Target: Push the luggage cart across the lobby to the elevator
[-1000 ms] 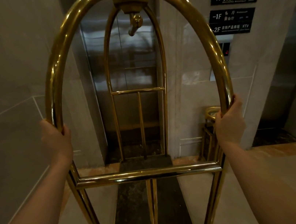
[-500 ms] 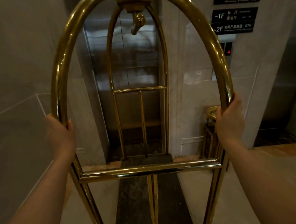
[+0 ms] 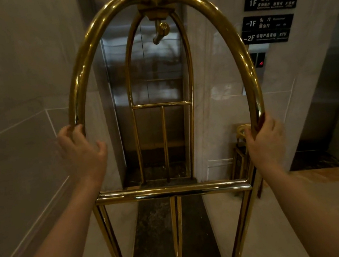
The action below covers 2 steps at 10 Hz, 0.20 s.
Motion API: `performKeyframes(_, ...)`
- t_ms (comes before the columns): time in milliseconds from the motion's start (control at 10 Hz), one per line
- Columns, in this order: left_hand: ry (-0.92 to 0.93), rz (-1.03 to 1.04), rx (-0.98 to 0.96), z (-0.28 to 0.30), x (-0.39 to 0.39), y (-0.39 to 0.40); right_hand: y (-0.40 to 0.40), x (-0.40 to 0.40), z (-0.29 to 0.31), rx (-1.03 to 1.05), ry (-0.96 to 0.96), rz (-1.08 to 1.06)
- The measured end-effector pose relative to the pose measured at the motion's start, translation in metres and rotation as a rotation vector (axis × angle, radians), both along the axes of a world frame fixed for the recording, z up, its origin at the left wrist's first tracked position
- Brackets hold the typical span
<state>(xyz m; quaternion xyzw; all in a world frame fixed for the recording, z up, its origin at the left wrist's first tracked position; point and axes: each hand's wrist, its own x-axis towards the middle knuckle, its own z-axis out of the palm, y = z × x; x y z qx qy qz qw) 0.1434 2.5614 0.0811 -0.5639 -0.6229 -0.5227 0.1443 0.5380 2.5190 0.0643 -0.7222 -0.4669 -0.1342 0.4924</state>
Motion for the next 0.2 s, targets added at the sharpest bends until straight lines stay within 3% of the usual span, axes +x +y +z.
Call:
performKeyframes(100,0.246,-0.271,0.02,-0.009,0.027,-0.013,-0.045,-0.035,0.025,0.343,-0.077,0.168)
performKeyframes(200,0.423,-0.525,-0.228,-0.022,0.045,-0.017,-0.082,-0.063,0.06,0.548,-0.039,0.313)
